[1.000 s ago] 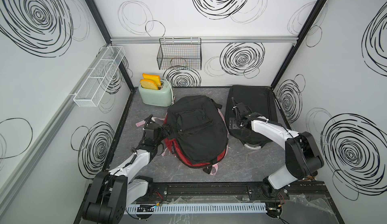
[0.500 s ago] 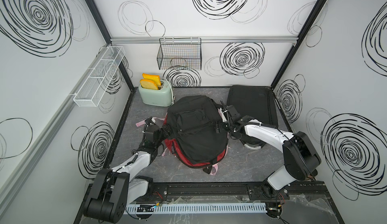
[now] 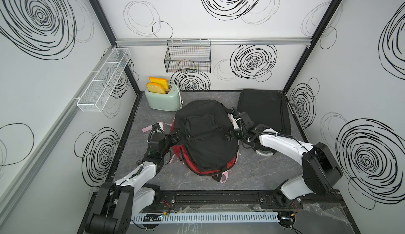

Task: Zip up the backpack
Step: Zip the zipper on the backpack.

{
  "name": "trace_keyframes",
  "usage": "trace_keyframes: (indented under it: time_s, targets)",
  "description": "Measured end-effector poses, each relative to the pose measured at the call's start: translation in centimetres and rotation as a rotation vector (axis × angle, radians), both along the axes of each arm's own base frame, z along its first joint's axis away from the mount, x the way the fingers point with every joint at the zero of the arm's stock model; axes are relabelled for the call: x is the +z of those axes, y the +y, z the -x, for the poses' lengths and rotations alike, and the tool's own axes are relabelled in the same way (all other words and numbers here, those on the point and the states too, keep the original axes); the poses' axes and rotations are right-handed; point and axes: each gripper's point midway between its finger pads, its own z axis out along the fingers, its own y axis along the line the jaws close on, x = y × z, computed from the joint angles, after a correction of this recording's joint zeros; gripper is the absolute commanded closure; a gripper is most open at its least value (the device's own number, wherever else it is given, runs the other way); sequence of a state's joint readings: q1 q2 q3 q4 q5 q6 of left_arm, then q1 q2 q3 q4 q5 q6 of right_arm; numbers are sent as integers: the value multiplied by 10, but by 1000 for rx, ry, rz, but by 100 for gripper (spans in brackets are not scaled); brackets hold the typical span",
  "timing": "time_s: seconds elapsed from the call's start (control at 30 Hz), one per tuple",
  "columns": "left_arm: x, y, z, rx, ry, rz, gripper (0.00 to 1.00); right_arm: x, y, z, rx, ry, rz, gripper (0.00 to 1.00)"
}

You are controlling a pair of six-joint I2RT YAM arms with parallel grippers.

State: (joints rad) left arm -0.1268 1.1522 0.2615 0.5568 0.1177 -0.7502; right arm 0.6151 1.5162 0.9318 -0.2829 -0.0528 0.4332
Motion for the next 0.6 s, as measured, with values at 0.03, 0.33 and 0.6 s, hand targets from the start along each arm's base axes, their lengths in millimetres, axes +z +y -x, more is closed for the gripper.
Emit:
trace_keyframes:
  time_s: [0.03, 0.33, 0.6]
  targets:
    - [-1, -2, 0, -9, 1, 8, 24, -1, 1, 0, 1, 2, -7, 48]
    - [3, -17, -1, -83, -52, 121, 41, -3, 1, -4, -3, 1, -33, 61]
    - [15, -22, 3, -120, -116, 191, 43, -3, 5, -6, 7, -4, -42, 35]
